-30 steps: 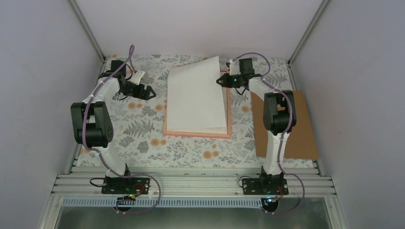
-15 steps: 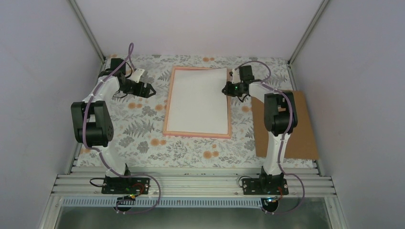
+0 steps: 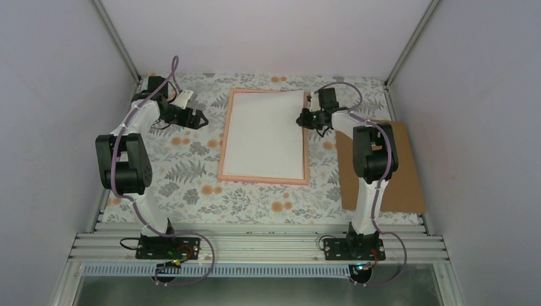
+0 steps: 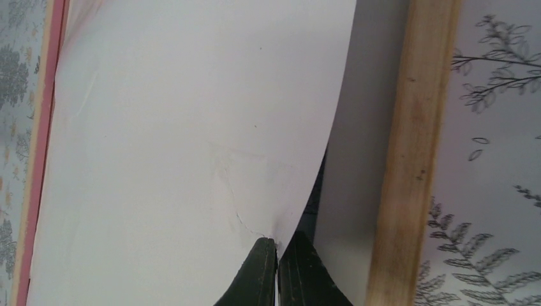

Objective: Put the photo into the frame

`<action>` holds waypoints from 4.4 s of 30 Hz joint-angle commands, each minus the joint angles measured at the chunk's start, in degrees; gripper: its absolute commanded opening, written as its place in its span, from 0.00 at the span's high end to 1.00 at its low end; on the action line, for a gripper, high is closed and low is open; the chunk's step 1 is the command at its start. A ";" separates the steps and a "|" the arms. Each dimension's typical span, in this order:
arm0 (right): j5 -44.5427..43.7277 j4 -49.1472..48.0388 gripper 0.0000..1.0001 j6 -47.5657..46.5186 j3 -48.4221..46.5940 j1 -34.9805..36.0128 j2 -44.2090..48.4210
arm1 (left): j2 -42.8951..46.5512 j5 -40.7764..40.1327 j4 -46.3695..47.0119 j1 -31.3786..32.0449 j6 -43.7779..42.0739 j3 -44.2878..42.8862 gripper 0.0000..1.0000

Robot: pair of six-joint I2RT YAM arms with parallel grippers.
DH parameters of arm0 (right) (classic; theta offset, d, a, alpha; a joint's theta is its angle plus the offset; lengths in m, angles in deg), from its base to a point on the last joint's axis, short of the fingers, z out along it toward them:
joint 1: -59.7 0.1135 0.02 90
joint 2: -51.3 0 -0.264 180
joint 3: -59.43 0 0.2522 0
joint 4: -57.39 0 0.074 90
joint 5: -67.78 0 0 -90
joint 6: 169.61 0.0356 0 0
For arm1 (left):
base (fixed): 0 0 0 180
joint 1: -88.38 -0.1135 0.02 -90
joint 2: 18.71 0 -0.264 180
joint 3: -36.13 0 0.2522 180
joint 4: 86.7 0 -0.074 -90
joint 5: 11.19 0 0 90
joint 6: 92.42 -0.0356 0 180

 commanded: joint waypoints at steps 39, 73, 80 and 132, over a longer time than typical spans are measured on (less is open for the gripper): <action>13.24 19.81 0.00 -33.30 -0.46 -7.19 17.43 | 5.75 -6.63 9.76 16.87 -16.23 -2.70 0.00; -2.19 34.73 0.01 -46.94 15.37 -40.80 8.72 | -43.48 -24.76 3.42 52.87 -10.73 -50.63 0.00; 1.39 32.82 0.01 -43.43 20.32 -34.34 6.79 | -36.83 -23.59 6.39 48.51 -6.67 -40.32 0.00; -14.04 35.83 0.00 -56.49 -4.95 -49.81 0.27 | -37.71 2.45 27.47 53.46 23.97 -35.98 0.00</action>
